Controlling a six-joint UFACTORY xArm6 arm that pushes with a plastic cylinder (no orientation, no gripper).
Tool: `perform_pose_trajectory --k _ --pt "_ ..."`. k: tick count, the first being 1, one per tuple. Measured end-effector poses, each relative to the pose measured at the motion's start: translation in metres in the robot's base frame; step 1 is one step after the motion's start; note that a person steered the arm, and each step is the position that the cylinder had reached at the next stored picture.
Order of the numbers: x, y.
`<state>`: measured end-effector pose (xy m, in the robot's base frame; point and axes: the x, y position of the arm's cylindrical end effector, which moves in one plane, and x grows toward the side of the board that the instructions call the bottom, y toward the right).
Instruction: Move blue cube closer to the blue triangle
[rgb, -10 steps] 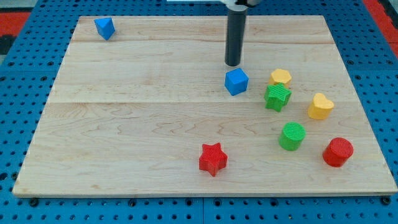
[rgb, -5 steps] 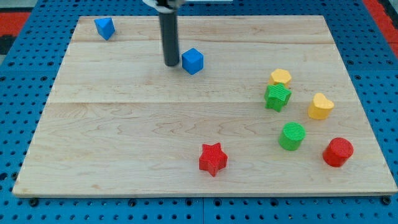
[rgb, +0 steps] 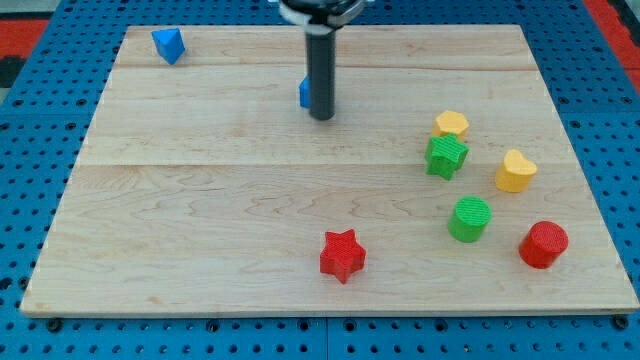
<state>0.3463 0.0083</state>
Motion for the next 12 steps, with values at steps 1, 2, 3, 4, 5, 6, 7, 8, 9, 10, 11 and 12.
perform_pose_trajectory --k 1,2,3,4,5,6,7,8,9,10,11,12 --pt "-0.064 -0.008" --pt "-0.094 -0.014" --pt "-0.095 0.000" --pt "-0.105 0.040" --pt "-0.121 0.011" --pt "-0.121 -0.073" --pt "-0.121 -0.148" --pt "-0.121 -0.132" --pt "-0.115 -0.098" --pt "-0.097 -0.117" --pt "-0.082 -0.129" --pt "-0.076 -0.139"
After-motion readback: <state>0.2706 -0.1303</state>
